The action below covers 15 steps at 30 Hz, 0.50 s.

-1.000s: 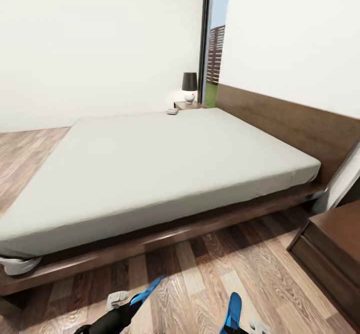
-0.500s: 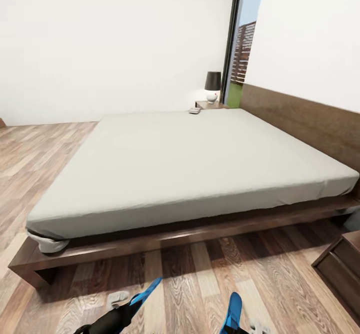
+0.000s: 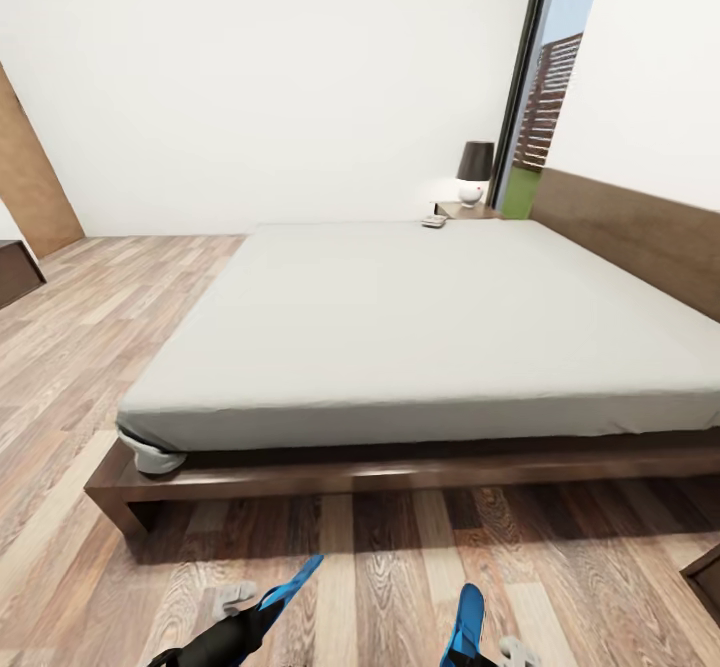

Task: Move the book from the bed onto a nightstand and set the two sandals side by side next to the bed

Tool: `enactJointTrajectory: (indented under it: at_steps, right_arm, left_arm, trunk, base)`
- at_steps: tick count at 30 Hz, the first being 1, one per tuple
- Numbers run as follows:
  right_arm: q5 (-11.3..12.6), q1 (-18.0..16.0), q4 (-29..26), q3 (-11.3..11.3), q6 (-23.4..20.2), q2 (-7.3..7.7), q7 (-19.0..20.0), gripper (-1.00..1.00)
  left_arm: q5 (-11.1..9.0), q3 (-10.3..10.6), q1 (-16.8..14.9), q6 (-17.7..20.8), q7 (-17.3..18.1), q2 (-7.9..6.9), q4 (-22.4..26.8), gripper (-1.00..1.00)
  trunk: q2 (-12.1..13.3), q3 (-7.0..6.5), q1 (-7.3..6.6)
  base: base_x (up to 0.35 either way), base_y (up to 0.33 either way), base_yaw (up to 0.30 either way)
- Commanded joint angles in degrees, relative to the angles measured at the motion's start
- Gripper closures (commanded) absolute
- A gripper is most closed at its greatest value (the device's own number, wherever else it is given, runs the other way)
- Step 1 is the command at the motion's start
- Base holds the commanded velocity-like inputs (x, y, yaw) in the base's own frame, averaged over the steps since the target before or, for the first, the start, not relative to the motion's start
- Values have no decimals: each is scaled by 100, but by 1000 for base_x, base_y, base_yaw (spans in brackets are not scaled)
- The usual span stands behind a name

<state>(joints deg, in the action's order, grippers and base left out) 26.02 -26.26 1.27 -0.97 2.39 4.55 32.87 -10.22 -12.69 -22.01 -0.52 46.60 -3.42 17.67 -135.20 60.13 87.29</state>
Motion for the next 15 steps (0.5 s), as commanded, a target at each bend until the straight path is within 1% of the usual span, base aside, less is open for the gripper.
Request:
enactJointTrajectory:
  at_steps: [1,10,15]
  right_arm:
    - [0,-4,14,-9,25,2,26,100]
    - [0,-4,14,-9,25,10,26,100]
    - [0,-4,12,-9,25,14,26,100]
  left_arm:
    - [-15,-5,-5,-10,15,0,-10,100]
    - [-15,-5,-5,-10,15,2,-10,100]
    - [-15,-5,-5,-10,15,4,-10,100]
  trunk:
    - [-2,7,-1]
    - [-2,10,-1]
    - [-2,10,-1]
  base:
    - [0,0,278]
    - [0,0,269]
    - [0,0,59]
